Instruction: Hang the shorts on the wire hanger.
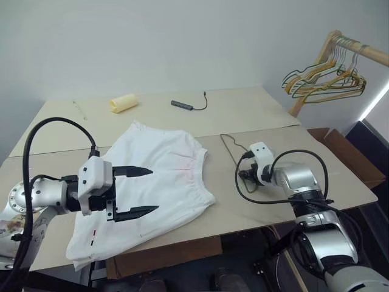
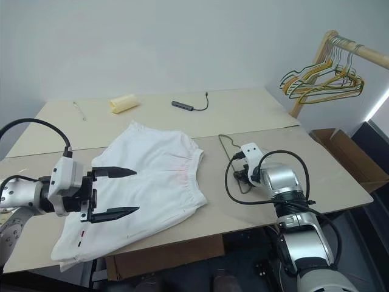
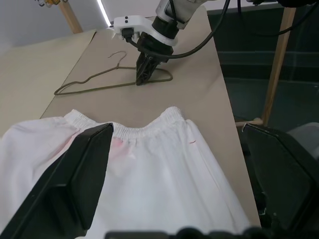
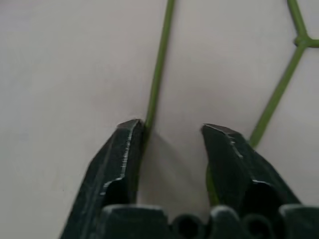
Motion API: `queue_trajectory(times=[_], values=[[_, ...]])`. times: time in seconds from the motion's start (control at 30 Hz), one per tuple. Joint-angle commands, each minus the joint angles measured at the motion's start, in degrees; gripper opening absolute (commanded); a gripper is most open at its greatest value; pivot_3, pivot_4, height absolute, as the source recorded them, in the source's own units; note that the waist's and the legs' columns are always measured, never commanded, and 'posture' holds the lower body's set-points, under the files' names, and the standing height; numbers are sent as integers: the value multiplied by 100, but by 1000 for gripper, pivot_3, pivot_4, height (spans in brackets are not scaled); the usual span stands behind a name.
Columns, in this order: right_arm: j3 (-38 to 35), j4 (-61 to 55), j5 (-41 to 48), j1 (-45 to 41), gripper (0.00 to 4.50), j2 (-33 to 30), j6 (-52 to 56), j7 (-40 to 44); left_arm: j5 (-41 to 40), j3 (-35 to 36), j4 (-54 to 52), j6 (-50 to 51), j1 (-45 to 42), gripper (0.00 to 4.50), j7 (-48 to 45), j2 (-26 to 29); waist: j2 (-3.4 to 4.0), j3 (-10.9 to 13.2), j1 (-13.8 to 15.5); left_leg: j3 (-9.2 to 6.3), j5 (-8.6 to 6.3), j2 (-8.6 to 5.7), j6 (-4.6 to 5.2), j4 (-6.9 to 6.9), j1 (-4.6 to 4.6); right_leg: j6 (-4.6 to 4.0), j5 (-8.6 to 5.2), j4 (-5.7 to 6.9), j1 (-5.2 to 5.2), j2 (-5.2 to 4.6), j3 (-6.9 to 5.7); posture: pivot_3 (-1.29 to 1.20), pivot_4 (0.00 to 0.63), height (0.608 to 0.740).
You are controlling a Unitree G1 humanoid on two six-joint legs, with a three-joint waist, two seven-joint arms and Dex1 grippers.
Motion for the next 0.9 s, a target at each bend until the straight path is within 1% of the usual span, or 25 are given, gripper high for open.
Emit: queue_trajectory(times=[0.03, 0.1, 0.13, 0.27, 0.37, 0.43, 0.5, 0.53, 0.57, 0.63, 0.7, 0.73, 0.8, 0.87, 0.9], values=[[124, 108, -81, -11, 982, -20, -28, -4, -8, -8, 14, -144, -160, 4500, -8, -9, 0, 0, -1, 0, 0, 0, 0, 0, 1, 0, 0, 0, 0, 0, 0, 43, 0, 740], [189, 52, -107, 19, 265, -21, -17, 32, 18, -53, 43, -170, -208, 4500, 10, -40, -1, -1, -7, 0, 0, 0, 0, 0, 1, 0, 0, 0, 1, 0, 0, 40, 0, 740], [206, 24, -114, 39, 40, -14, -12, 38, 27, -68, 50, -182, -216, 4500, 11, -53, -3, -2, -9, 0, 0, 0, 0, 0, 1, 0, -1, 0, 1, 0, 0, 40, 0, 740], [224, -7, -141, 60, 40, 8, -14, 3, 66, -133, 72, -236, -248, 4500, 44, -95, -4, -3, -6, -1, 0, 1, 0, -1, 4, 0, -1, 0, 2, 1, 0, 39, 0, 740], [96, -108, -181, 55, 40, 58, -156, -178, 147, -136, 122, -264, -296, 4500, 278, -235, -5, -4, -5, -1, 0, 0, 0, -1, 4, 1, -1, 0, 3, 1, 0, 40, 0, 740], [6, -348, -245, 71, 40, 53, -466, -358, 478, -263, 258, 133, -642, 4500, 1097, -423, -6, -4, -2, -1, 0, 1, 0, -1, 4, 1, -1, 0, 3, 1, 0, 38, 0, 740], [24, -747, -343, 131, 40, -19, -805, -472, 524, -329, 444, 792, -1085, 4500, 1841, -630, -5, -3, 17, -6, 2, -2, -1, 0, 3, 4, 1, 1, 5, 1, 0, 38, 0, 740], [48, -1005, -368, 185, 40, -73, -1012, -455, 331, -279, 525, 1159, -1307, 4500, 2172, -814, -2, -1, 20, -12, 6, -5, -1, 0, 0, 6, 3, 1, 5, 1, -1, 35, 0, 740], [9, -1305, -340, 233, 40, -94, -1193, -444, -47, -153, 627, 1621, -1565, 4500, 2548, -1079, 0, 0, 21, -16, 8, -8, -2, 0, -2, 8, 4, 2, 4, -1, -1, 34, 0, 740], [-21, -1865, -295, 356, 40, -154, -1653, -340, -660, 63, 728, 2211, -1919, 4500, 3057, -1558, 1, 1, 13, -27, 8, -11, -2, 1, -15, 11, 5, 0, -1, -2, -2, 32, 0, 740], [-196, -2410, -9, 437, 40, -58, -1860, -200, -1309, 289, 869, 2878, -2338, 4500, 3699, -2053, 1, 1, -5, -42, 8, -16, -1, 1, -27, 14, 7, -6, -5, -3, -6, 25, 0, 740], [-228, -2681, 95, 481, 40, 5, -2063, -150, -1775, 480, 1021, 3093, -2605, 4500, 4153, -2409, 0, 0, -17, -48, 7, -18, 0, 0, -30, 12, 9, -11, -5, -3, -6, 24, 0, 740], [-195, -3028, 132, 563, 40, 73, -2430, -116, -2475, 784, 1277, 3415, -2983, 4500, 4825, -2877, -1, 0, -12, -66, 6, -22, 1, 0, -36, 6, 14, -19, -2, -5, -16, 22, 0, 740], [66, -3397, -109, 686, 40, 96, -3006, -164, -2922, 1028, 1600, 3471, -3311, 4500, 5528, -3359, -1, 0, 5, -74, 6, -25, 1, 0, -39, -7, 22, -19, -1, -6, -21, 21, 0, 740], [140, -3493, -160, 723, 40, 108, -3164, -157, -3062, 1107, 1701, 3476, -3410, 4500, 5774, -3503, -2, 0, 8, -80, 6, -31, 1, 0, -39, -14, 26, -20, 0, -11, -24, 20, 0, 740]])
